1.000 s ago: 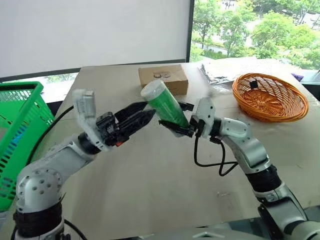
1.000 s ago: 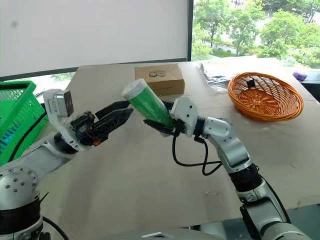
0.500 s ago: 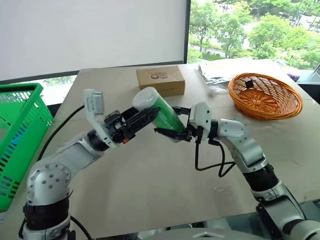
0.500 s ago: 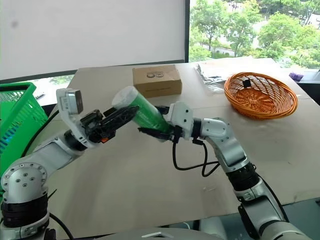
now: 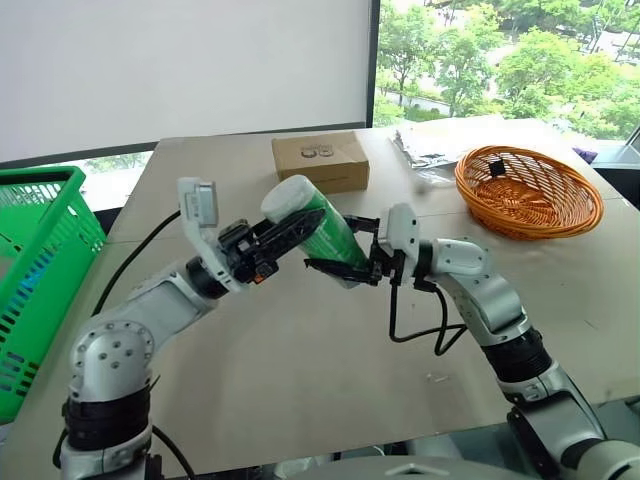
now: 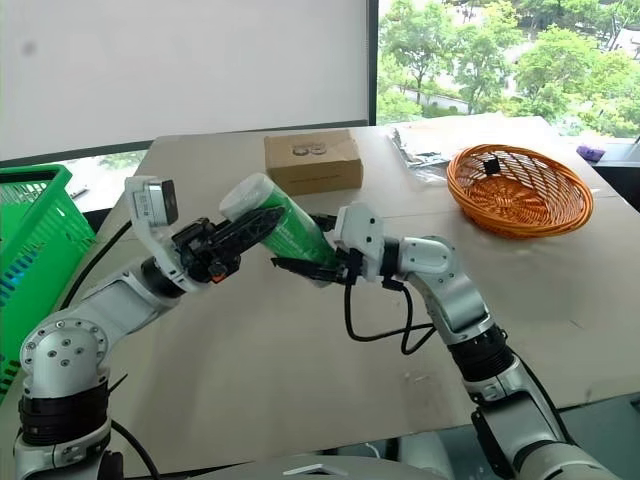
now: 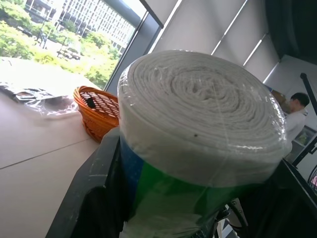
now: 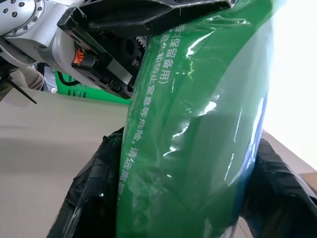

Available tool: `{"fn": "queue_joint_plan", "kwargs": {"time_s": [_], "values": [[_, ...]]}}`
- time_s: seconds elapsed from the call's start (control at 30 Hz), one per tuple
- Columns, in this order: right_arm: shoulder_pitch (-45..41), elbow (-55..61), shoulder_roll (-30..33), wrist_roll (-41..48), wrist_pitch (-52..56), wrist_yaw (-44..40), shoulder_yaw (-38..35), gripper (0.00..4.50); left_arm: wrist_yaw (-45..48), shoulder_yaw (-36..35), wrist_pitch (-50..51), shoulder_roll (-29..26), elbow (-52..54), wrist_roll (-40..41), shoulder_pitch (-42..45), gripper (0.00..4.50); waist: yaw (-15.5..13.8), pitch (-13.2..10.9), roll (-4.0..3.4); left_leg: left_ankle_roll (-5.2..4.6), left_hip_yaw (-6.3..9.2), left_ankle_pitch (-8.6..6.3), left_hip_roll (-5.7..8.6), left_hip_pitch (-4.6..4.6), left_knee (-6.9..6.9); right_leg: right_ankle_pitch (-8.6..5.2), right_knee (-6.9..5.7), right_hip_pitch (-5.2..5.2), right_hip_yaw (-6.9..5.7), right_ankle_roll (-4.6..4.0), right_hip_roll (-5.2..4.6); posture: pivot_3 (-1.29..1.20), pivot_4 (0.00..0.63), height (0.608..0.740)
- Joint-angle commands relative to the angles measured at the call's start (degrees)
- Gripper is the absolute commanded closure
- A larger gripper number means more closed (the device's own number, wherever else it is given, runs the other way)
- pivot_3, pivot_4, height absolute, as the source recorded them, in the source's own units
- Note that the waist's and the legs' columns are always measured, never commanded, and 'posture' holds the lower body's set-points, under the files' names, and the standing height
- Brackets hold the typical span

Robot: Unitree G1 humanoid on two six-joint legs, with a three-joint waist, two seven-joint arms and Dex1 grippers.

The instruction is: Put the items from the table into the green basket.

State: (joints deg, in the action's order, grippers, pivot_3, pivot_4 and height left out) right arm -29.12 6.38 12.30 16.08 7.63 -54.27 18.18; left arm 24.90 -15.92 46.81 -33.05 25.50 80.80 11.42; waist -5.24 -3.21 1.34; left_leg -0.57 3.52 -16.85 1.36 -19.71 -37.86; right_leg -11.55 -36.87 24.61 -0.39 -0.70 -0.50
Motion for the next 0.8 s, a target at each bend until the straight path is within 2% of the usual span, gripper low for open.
{"fn": "queue_joint_plan", "kwargs": {"time_s": [0.03, 0.07, 0.13, 0.23, 0.33, 0.4, 0.5, 0.67, 0.8], "values": [[-2.18, 2.83, -0.76, 0.86, 1.14, 0.86, -0.26, 0.33, 0.11, -0.37, -1.26, -0.09, 0.01, -1.25, 1.59, 2.33, 0.02, 0.0, 0.0, 0.0, 0.0, 0.0, 0.0, 0.0, 0.0, 0.0, 0.0, 0.0, 0.0, 0.0, 0.0, 0.15, 0.0, 0.74], [-1.98, 3.19, -0.65, 0.69, 2.46, 1.78, -0.53, 0.0, 0.2, -0.42, -1.63, -0.27, 0.08, -2.31, 1.68, 2.37, 0.02, 0.0, 0.0, 0.0, 0.0, 0.0, 0.0, 0.0, 0.0, 0.0, -0.01, 0.0, 0.0, 0.0, 0.01, 0.15, 0.0, 0.74], [-1.04, 5.07, 1.28, 2.21, 7.4, 1.56, -1.03, 0.0, -0.34, -1.04, -2.25, -1.11, 0.17, -4.52, 1.95, 2.37, -0.02, 0.0, 0.0, 0.0, 0.01, 0.0, 0.0, 0.0, -0.01, 0.0, -0.01, 0.0, 0.0, 0.0, 0.01, 0.16, 0.0, 0.74], [0.87, 7.36, 5.16, 5.81, 10.88, -0.27, -4.36, 0.0, -1.64, -4.24, -1.2, -5.15, -0.34, -6.02, 2.51, 2.37, -0.26, 0.0, 0.01, 0.0, 0.04, 0.0, 0.0, -0.03, -0.04, 0.0, -0.01, 0.0, -0.02, -0.01, 0.0, 0.17, 0.0, 0.74], [1.78, 9.45, 8.91, 10.88, 13.81, -1.89, -8.66, 0.0, -3.12, -9.26, -0.93, -12.64, -2.91, -10.45, 3.5, 2.37, -0.21, -0.03, -0.02, -0.04, 0.07, -0.03, 0.01, -0.06, -0.08, 0.0, 0.0, 0.0, -0.05, 0.0, -0.01, 0.17, 0.0, 0.74], [1.92, 12.01, 10.62, 17.53, 18.22, -2.77, -12.21, 0.0, -3.17, -13.52, -1.38, -19.27, -6.5, -15.23, 4.56, 2.37, 0.06, -0.06, -0.02, -0.25, 0.05, -0.14, 0.0, -0.04, -0.09, -0.01, 0.0, 0.0, -0.05, 0.01, 0.03, 0.17, 0.0, 0.74], [1.57, 14.51, 11.05, 24.98, 21.94, -3.25, -15.43, 0.0, -1.96, -16.55, -3.07, -24.85, -11.26, -21.44, 5.61, 2.37, 0.32, -0.08, -0.07, -0.26, 0.03, -0.15, -0.05, -0.01, -0.07, -0.08, 0.0, 0.01, -0.05, 0.09, 0.39, 0.17, 0.0, 0.74], [-1.54, 16.26, 11.17, 35.37, 27.76, -3.84, -17.84, 0.0, -6.53, -14.33, -9.61, -37.69, -27.24, -44.27, 7.21, 2.37, 0.7, -0.12, -0.11, -0.27, -0.01, -0.16, -0.1, -0.01, -0.04, -0.11, 0.01, 0.01, -0.05, 0.16, 0.4, 0.17, 0.0, 0.74], [-3.24, 16.6, 10.58, 37.98, 29.02, -2.58, -18.22, 0.0, -9.2, -12.86, -13.62, -42.42, -38.31, -54.89, 9.59, 2.37, 0.76, -0.07, -0.02, -0.28, 0.03, -0.17, -0.11, -0.01, 0.0, -0.11, 0.02, 0.02, -0.11, 0.17, 0.39, 0.22, 0.0, 0.74]]}}
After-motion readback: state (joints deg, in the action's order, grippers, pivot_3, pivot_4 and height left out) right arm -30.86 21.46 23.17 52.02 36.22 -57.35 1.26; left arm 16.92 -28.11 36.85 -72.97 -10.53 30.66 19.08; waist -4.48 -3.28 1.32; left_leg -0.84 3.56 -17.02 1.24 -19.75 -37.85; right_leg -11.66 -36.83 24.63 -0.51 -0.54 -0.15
